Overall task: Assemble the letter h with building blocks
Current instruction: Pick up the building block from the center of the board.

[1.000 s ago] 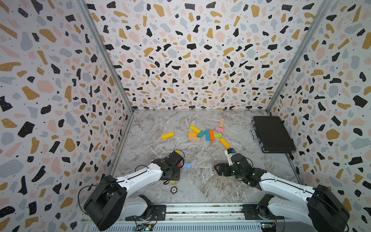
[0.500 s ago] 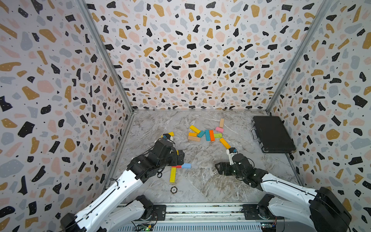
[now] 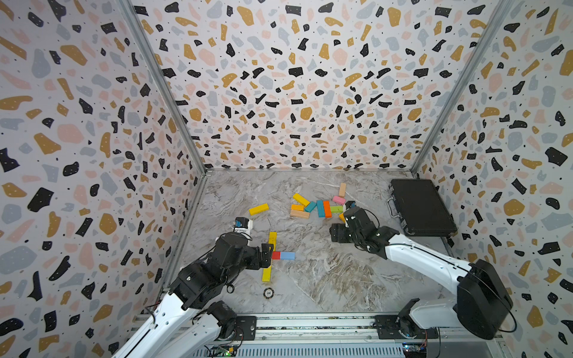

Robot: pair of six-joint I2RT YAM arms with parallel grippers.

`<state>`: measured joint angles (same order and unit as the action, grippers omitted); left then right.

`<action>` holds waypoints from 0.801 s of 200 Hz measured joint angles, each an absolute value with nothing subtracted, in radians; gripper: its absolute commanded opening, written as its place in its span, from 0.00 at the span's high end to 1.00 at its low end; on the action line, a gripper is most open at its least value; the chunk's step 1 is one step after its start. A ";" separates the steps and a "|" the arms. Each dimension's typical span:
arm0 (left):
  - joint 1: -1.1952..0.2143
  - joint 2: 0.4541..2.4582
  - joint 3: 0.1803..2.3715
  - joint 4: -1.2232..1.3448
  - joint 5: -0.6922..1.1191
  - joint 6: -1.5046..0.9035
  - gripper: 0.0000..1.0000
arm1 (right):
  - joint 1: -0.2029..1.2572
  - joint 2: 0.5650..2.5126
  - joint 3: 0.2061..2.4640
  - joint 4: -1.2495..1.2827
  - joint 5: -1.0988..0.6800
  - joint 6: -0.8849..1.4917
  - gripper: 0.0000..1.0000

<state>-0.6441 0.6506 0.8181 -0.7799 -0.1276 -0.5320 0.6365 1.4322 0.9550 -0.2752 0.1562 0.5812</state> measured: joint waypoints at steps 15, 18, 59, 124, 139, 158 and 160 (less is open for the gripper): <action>-0.644 0.651 0.818 -0.783 -0.105 -0.530 0.01 | 0.575 1.541 1.053 -0.315 0.162 0.543 0.18; -0.644 0.651 0.818 -0.783 -0.099 -0.530 0.01 | 0.562 1.565 1.070 -0.321 0.162 0.535 0.17; -0.644 0.646 0.814 -0.785 -0.044 -0.517 0.01 | 0.421 1.839 1.244 -0.402 0.125 0.429 0.16; -0.644 0.611 0.796 -0.785 0.003 -0.512 0.01 | 0.385 1.986 1.357 -0.490 0.095 0.331 0.48; -0.644 0.604 0.796 -0.785 0.004 -0.512 0.01 | 0.385 1.993 1.369 -0.495 0.083 0.327 0.60; -0.644 0.604 0.796 -0.785 0.007 -0.511 0.01 | 0.386 1.996 1.362 -0.493 0.067 0.337 0.68; -0.644 0.603 0.796 -0.785 0.007 -0.511 0.01 | 0.386 1.996 1.361 -0.493 0.067 0.338 0.69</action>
